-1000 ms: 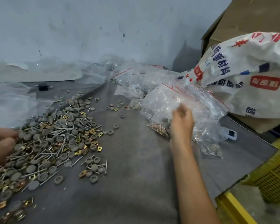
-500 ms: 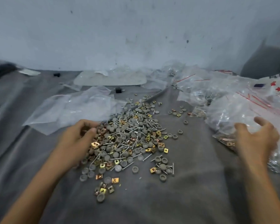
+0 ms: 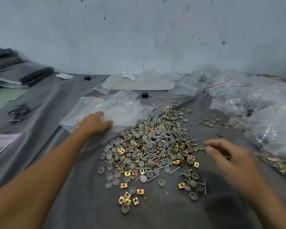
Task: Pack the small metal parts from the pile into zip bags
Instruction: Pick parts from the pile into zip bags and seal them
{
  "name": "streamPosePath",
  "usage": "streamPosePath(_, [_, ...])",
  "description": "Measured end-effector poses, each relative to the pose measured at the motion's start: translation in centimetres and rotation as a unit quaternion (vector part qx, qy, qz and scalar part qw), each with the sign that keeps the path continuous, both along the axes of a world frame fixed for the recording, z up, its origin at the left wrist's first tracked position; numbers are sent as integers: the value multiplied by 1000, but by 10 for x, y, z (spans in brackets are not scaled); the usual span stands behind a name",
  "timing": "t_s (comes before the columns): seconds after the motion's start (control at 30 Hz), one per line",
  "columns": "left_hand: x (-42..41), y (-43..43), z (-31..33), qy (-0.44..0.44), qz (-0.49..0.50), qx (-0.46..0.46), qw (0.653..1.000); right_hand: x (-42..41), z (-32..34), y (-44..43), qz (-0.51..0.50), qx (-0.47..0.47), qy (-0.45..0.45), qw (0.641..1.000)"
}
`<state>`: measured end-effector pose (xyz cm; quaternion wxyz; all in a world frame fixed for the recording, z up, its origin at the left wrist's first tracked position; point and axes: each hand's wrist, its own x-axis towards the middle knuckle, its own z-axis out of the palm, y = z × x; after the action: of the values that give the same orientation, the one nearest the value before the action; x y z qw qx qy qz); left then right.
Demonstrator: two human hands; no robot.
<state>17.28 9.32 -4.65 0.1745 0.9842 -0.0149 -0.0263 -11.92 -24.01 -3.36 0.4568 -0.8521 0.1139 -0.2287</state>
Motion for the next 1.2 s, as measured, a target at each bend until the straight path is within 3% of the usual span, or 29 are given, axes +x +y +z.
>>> streamPosePath(0.1, [-6,2,-8,-93,-20,4,995,1,1,2,11,1,3,1000])
streamPosePath(0.27, [-11,15,3,-136,-3,-94,986,1,1,6,11,11,1,1000])
streamPosePath(0.37, [-11,25,-3,-90,16,-32,995,3,1,9,15,10,2,1000])
streamPosePath(0.43, [-10,34,-14,-104,32,-5,994,3,1,11,23,8,7,1000])
streamPosePath(0.63, [-34,37,15,-236,84,-86,964,4,3,14,29,-6,13,999])
streamPosePath(0.7, [-56,21,39,-240,37,-138,960,6,6,19,30,-9,10,999])
streamPosePath(0.77, [-89,3,67,-182,-47,-269,945,8,9,26,38,-3,2,999])
streamPosePath(0.83, [-132,-10,92,-65,-143,-463,872,9,12,36,58,23,-15,998])
streamPosePath(0.9, [-170,-15,106,61,-224,-595,770,10,13,47,82,72,-29,994])
streamPosePath(0.97, [-192,-16,109,212,-291,-689,629,10,15,57,113,175,-29,978])
streamPosePath(1.03, [-205,-21,105,387,-354,-742,418,11,20,64,182,348,-13,920])
streamPosePath(1.07, [-207,-22,103,413,-343,-749,390,11,22,66,215,433,-1,875])
streamPosePath(1.1, [-209,-24,100,409,-323,-743,419,11,24,66,238,491,11,838])
streamPosePath(1.13, [-209,-27,92,386,-302,-731,474,10,26,67,257,521,19,814])
streamPosePath(1.2, [-210,-26,83,266,-224,-666,660,9,24,69,291,514,26,806])
